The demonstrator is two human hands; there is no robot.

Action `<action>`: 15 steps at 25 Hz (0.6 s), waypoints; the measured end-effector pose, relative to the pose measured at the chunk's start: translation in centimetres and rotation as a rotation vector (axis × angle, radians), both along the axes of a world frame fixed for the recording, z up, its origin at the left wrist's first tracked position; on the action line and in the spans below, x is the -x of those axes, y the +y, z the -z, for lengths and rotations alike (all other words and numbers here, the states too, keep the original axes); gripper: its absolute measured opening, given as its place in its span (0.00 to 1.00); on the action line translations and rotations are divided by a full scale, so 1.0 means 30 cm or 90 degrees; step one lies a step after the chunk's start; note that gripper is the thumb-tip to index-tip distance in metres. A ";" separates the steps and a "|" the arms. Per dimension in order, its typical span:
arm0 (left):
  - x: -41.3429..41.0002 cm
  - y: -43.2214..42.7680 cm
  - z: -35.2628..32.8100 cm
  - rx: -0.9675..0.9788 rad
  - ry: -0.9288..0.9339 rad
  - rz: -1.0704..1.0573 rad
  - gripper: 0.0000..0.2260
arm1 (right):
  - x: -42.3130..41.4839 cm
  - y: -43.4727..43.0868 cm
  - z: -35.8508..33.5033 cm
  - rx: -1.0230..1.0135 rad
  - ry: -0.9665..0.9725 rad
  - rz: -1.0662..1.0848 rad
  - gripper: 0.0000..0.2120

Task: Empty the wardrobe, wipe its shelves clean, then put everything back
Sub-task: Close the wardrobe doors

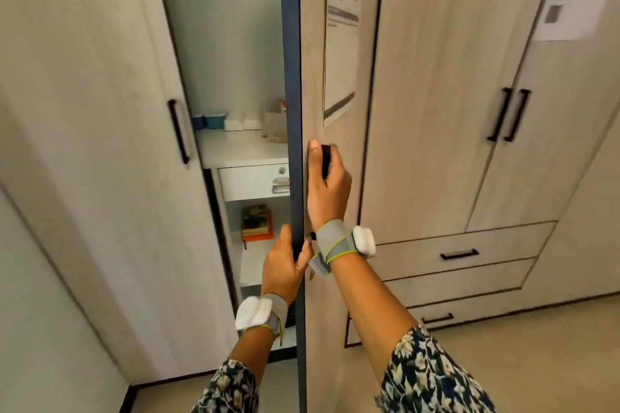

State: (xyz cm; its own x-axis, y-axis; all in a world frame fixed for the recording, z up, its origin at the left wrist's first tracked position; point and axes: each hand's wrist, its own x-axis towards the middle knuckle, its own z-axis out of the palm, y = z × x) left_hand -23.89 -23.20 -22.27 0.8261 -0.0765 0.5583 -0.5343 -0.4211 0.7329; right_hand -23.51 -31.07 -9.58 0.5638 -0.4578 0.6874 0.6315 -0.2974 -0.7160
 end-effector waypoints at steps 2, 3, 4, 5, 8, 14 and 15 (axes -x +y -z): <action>-0.042 0.086 0.003 0.015 0.045 -0.063 0.25 | -0.071 0.090 0.022 0.025 0.023 -0.027 0.12; -0.062 0.130 0.006 0.034 0.070 -0.077 0.26 | -0.109 0.132 0.034 0.044 0.029 -0.036 0.13; -0.103 0.183 0.012 0.055 0.084 -0.085 0.30 | -0.151 0.181 0.035 0.067 0.024 -0.037 0.14; -0.137 0.227 0.009 0.065 0.101 -0.088 0.35 | -0.187 0.219 0.038 0.093 0.012 -0.026 0.17; -0.247 0.340 -0.010 0.067 0.156 -0.123 0.35 | -0.308 0.326 0.049 0.172 -0.033 0.039 0.22; -0.429 0.507 -0.022 -0.048 0.082 -0.128 0.17 | -0.525 0.438 0.074 0.243 -0.082 0.150 0.23; -0.467 0.535 -0.019 -0.066 0.073 -0.138 0.16 | -0.558 0.463 0.080 0.246 -0.084 0.161 0.21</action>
State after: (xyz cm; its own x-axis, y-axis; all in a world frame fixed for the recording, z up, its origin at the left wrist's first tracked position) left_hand -9.89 -7.14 -21.70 0.8871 0.0577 0.4580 -0.3386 -0.5930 0.7305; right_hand -6.77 -17.19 -11.97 0.3643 -0.2656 0.8926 0.5835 -0.6819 -0.4411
